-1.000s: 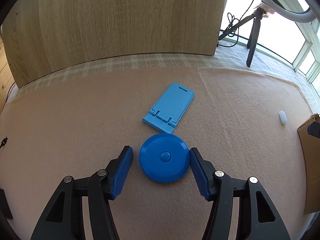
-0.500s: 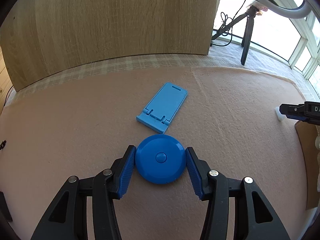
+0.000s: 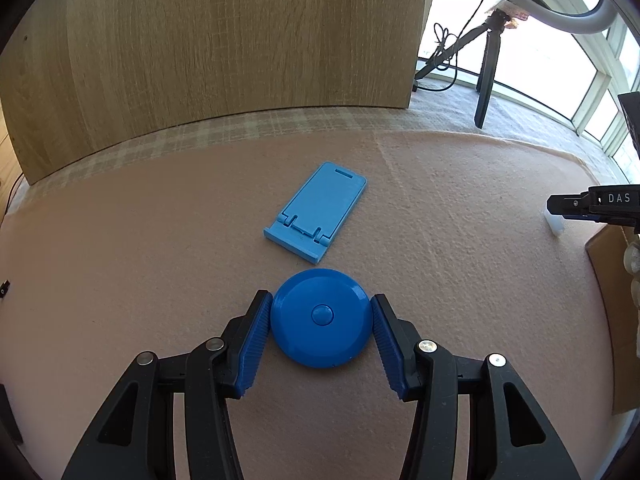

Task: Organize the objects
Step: 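Grasp the blue tape measure with the left gripper while the right gripper grasps the white cap, then carry the tape measure and white cap into the box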

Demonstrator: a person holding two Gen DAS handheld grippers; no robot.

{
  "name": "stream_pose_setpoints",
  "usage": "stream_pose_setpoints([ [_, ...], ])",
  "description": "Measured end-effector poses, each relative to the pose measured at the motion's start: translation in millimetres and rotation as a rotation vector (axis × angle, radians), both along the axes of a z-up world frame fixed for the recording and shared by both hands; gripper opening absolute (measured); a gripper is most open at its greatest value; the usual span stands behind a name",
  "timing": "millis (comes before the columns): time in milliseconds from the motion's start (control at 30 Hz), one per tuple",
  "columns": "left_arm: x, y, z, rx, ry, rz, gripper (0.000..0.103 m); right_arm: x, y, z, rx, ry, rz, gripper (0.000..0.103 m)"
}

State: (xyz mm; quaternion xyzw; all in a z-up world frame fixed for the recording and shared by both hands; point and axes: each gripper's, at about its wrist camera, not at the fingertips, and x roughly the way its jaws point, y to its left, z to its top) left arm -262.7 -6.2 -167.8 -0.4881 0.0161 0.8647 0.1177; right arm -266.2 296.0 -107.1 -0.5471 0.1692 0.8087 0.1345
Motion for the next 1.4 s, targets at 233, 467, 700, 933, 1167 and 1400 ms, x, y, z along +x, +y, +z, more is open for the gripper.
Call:
stream_pose_setpoints([
  [233, 2, 0, 1, 0.005, 0.002, 0.003, 0.054, -7, 7, -11, 0.013, -0.05, 0.004, 0.034],
  [467, 7, 4, 2, 0.014, 0.0, 0.0, 0.054, 0, 9, -17, -0.02, -0.052, -0.009, 0.019],
  [700, 22, 12, 3, 0.021, -0.009, -0.013, 0.054, 13, 12, -12, -0.057, -0.029, -0.003, 0.013],
  [933, 41, 22, 6, 0.057, -0.041, -0.022, 0.054, 40, 1, -4, -0.077, 0.022, 0.021, 0.01],
  [1167, 64, 41, 14, 0.055, -0.041, -0.053, 0.054, 86, -6, 17, -0.114, 0.095, 0.053, 0.01],
  [1400, 85, 78, 37, 0.072, -0.012, -0.122, 0.054, 143, -5, 50, -0.076, 0.172, 0.069, 0.01],
])
